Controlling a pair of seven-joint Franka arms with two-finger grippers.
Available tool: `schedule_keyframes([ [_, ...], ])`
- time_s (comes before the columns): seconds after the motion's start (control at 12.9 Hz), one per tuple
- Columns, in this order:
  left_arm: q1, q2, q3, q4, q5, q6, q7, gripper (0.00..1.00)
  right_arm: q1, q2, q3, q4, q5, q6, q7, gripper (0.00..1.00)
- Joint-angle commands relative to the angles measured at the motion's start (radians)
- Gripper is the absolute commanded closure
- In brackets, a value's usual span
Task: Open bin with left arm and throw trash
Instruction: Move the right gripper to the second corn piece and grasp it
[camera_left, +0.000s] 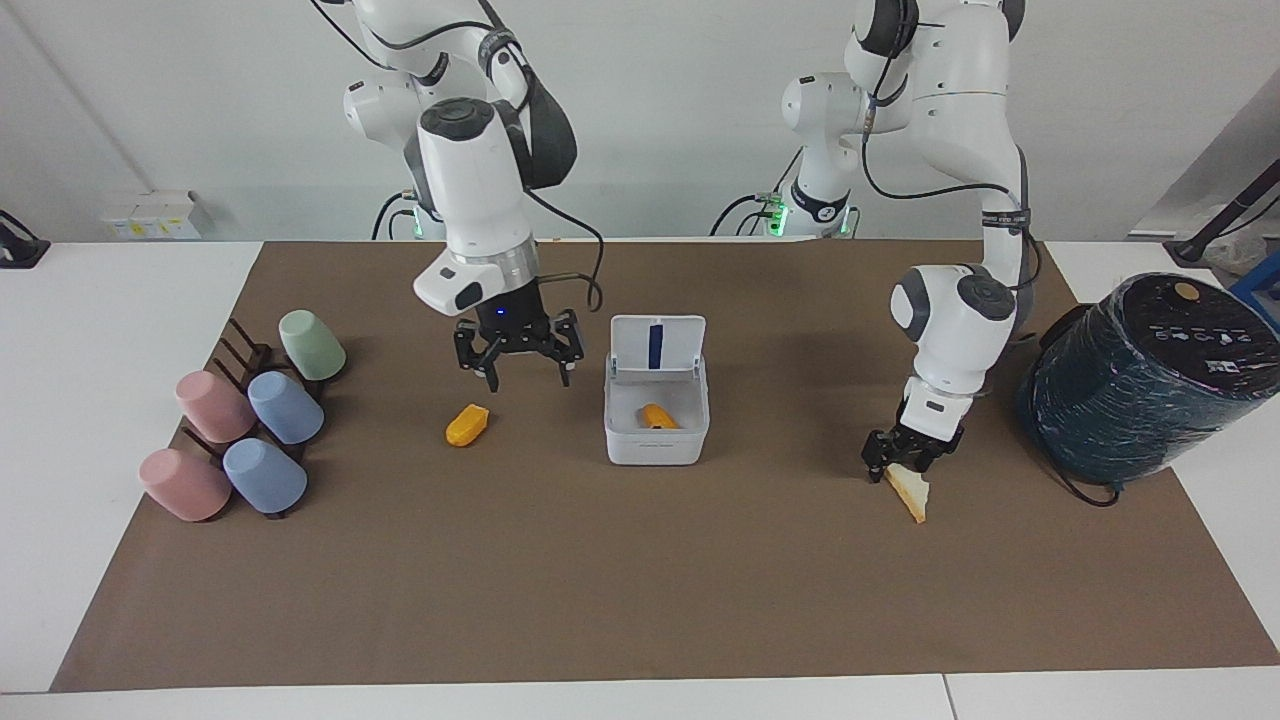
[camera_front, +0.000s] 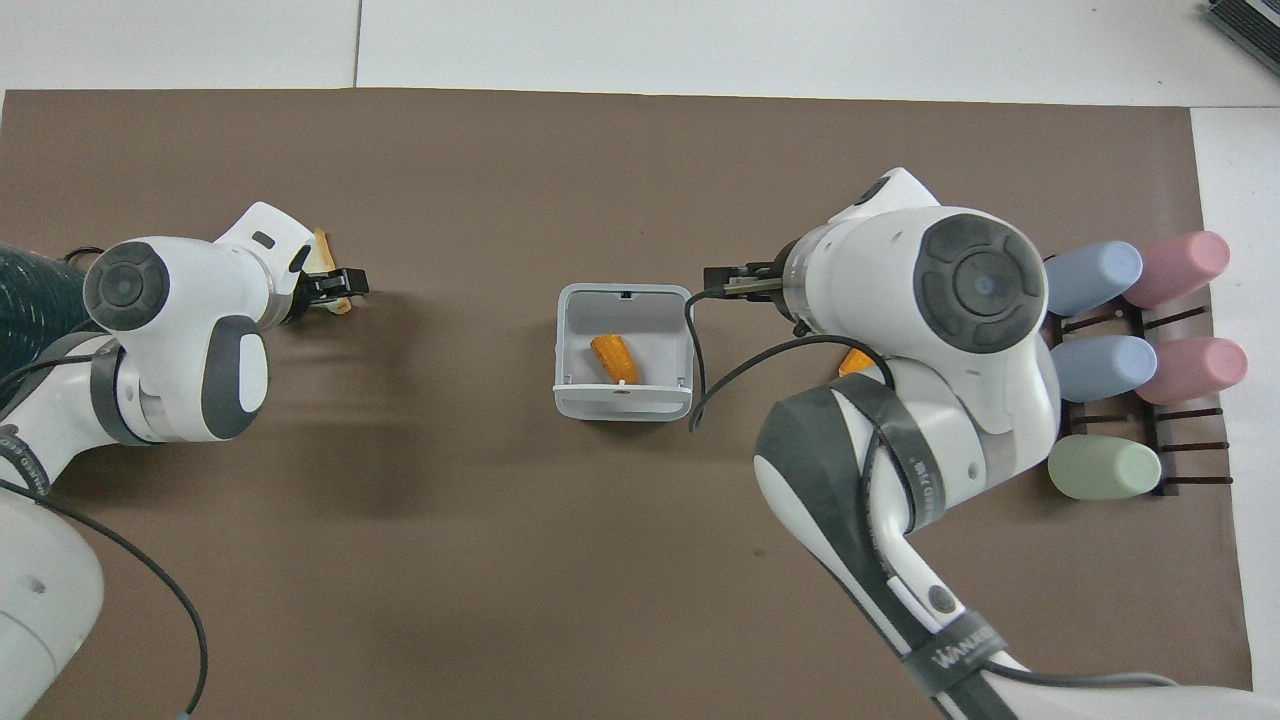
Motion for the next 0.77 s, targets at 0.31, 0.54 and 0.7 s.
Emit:
schedule_keyframes([
  [0.31,0.010,0.003,-0.008,-0.009,-0.010,0.061,0.021,0.16,-0.139,-0.095,0.007,-0.048,-0.008,-0.080,-0.020,0.00],
  [0.54,0.009,0.005,-0.008,-0.009,-0.010,0.063,0.021,0.17,-0.185,-0.109,0.005,-0.051,-0.013,-0.089,-0.032,0.00],
  [0.7,0.010,0.003,-0.006,-0.011,-0.010,0.063,0.021,0.23,-0.199,-0.119,0.007,-0.053,-0.013,-0.132,-0.064,0.00],
])
